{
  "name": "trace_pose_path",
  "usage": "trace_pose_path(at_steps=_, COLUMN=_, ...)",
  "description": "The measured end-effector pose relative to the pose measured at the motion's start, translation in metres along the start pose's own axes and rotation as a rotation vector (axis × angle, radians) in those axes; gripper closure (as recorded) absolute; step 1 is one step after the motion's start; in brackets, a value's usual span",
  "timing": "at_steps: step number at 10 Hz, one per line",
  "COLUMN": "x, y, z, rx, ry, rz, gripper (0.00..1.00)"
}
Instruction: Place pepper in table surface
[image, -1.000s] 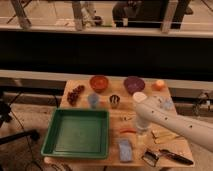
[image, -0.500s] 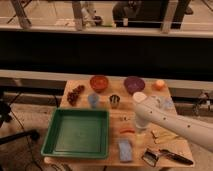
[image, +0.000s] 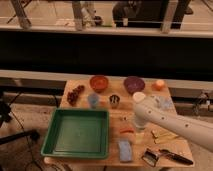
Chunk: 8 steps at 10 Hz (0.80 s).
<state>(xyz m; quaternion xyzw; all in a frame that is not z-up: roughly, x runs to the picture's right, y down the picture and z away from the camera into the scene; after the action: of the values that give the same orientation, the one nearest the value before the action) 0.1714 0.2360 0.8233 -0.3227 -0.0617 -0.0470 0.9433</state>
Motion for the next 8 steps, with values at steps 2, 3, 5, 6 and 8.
trace_pose_path(at_steps=2, x=0.005, y=-0.002, z=-0.003, rx=0.013, ry=-0.001, rz=0.007, gripper=0.36)
trace_pose_path(at_steps=3, x=0.007, y=-0.003, z=-0.004, rx=0.018, ry=-0.002, rz=0.009, gripper=0.46)
trace_pose_path(at_steps=5, x=0.01, y=-0.007, z=-0.004, rx=0.023, ry=-0.003, rz=0.009, gripper=0.68)
trace_pose_path(at_steps=6, x=0.012, y=-0.007, z=-0.003, rx=0.023, ry=-0.003, rz=0.013, gripper=0.78)
trace_pose_path(at_steps=8, x=0.014, y=-0.009, z=-0.002, rx=0.022, ry=-0.005, rz=0.015, gripper=0.95)
